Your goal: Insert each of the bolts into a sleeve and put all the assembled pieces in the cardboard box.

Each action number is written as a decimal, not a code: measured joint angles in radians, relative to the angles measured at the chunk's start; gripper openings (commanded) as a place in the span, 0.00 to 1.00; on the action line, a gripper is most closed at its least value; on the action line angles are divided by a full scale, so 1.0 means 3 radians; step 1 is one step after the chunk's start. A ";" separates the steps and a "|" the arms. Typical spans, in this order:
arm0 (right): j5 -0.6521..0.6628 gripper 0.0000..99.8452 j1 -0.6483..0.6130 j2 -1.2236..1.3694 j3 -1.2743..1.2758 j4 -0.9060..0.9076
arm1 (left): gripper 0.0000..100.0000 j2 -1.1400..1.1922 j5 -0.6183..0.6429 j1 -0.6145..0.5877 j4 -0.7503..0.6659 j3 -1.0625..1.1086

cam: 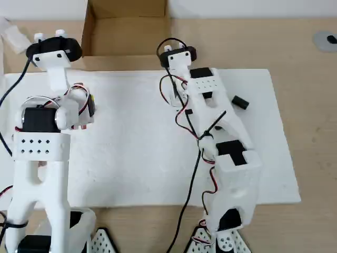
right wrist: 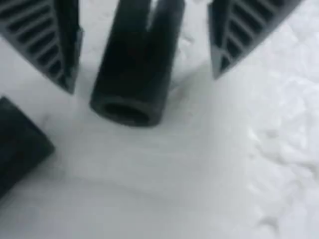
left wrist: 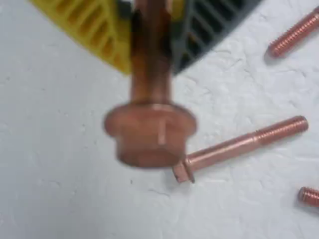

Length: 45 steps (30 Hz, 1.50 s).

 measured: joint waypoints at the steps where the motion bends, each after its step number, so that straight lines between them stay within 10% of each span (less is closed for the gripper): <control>1: 0.0000 0.18 0.0000 0.0026 -0.0020 0.0005 | 0.01 0.0000 0.0000 0.0000 0.0000 0.0000; 11: 0.0174 0.01 0.0031 0.0322 -0.0471 0.0378 | 0.01 0.0000 0.0000 0.0000 0.0000 0.0000; 27: 0.0184 0.01 -0.0061 0.0706 -0.1586 0.1524 | 0.01 -0.0281 0.0000 0.0000 0.0118 -0.0194; 45: 0.0184 0.01 -0.0721 -0.1406 -0.2823 0.2123 | 0.01 -0.2005 0.0000 0.0010 0.0128 0.0020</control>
